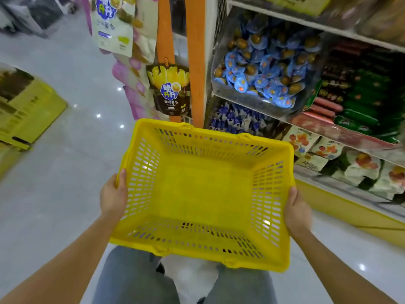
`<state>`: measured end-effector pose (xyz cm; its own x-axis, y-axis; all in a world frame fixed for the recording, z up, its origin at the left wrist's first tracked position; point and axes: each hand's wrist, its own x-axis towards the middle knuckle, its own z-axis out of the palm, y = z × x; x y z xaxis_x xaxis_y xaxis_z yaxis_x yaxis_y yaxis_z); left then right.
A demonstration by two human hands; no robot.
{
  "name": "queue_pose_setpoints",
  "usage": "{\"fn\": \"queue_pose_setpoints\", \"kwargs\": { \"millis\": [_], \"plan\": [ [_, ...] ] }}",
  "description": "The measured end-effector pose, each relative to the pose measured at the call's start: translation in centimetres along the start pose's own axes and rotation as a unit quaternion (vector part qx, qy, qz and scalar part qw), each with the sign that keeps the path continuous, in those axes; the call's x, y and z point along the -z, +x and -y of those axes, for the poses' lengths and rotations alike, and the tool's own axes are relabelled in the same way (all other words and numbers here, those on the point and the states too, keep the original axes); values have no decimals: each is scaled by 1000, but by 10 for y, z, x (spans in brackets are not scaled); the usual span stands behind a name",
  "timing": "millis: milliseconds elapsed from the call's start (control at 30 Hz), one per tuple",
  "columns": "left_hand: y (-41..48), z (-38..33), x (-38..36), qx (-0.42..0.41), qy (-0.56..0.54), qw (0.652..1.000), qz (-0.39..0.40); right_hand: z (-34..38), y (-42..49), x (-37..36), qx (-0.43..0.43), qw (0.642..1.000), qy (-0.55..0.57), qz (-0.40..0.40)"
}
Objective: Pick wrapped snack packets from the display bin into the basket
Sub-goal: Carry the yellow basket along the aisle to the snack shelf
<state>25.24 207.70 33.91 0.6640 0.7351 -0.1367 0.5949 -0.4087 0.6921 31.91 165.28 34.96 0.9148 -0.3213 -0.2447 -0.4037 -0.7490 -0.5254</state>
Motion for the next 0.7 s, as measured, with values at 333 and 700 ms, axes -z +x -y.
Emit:
{"fn": "queue_pose_setpoints", "kwargs": {
  "millis": [333,700],
  "plan": [
    [73,118,-94,-7,-12,1000,5,-35,20,-149,-29,998,-25,-44],
    [104,221,-227,3,-33,999,10,-113,80,-281,-1,998,-43,-50]
  ]
}}
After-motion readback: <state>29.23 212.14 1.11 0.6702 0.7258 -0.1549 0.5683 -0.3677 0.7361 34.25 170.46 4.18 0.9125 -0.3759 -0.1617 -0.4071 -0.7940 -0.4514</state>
